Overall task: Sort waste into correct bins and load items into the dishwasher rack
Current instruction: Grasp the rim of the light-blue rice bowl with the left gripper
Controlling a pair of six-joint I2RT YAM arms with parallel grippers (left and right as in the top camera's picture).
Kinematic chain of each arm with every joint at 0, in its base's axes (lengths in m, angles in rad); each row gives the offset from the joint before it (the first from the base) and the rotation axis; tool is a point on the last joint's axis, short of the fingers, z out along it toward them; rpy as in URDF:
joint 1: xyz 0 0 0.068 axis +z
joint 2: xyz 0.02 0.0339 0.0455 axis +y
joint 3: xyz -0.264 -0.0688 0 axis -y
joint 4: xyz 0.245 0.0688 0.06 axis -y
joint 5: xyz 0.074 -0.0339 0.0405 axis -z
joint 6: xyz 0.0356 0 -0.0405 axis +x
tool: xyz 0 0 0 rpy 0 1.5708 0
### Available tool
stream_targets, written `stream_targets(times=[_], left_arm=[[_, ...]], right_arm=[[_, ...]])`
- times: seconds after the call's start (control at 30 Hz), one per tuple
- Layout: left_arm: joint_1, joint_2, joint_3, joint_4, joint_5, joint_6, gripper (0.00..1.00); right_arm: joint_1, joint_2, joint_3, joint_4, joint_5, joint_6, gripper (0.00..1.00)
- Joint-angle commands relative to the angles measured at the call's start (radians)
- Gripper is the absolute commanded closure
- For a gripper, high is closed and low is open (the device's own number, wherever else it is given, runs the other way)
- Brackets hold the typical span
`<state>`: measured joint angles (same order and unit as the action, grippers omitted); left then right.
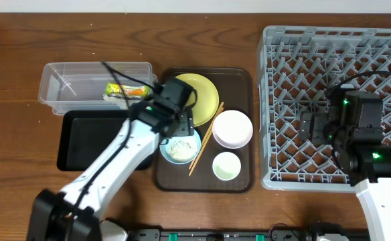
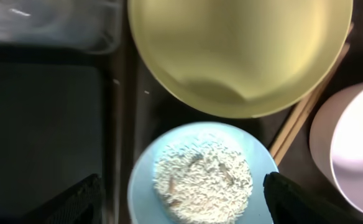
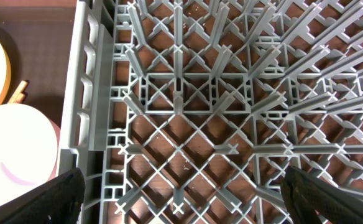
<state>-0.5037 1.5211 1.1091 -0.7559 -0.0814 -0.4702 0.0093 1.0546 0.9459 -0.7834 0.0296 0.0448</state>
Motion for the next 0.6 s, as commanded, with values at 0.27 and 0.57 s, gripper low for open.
stream_targets(times=[0.27, 0.57], left_arm=[[-0.122, 0.152, 0.008, 0.039, -0.005, 0.009, 0.22], [-0.188, 0.235, 0.008, 0.051, -0.005, 0.009, 0.39]], right_arm=[[-0.007, -0.003, 0.019, 0.002, -0.004, 0.01, 0.01], [-0.007, -0.003, 0.019, 0.002, -0.004, 0.01, 0.01]])
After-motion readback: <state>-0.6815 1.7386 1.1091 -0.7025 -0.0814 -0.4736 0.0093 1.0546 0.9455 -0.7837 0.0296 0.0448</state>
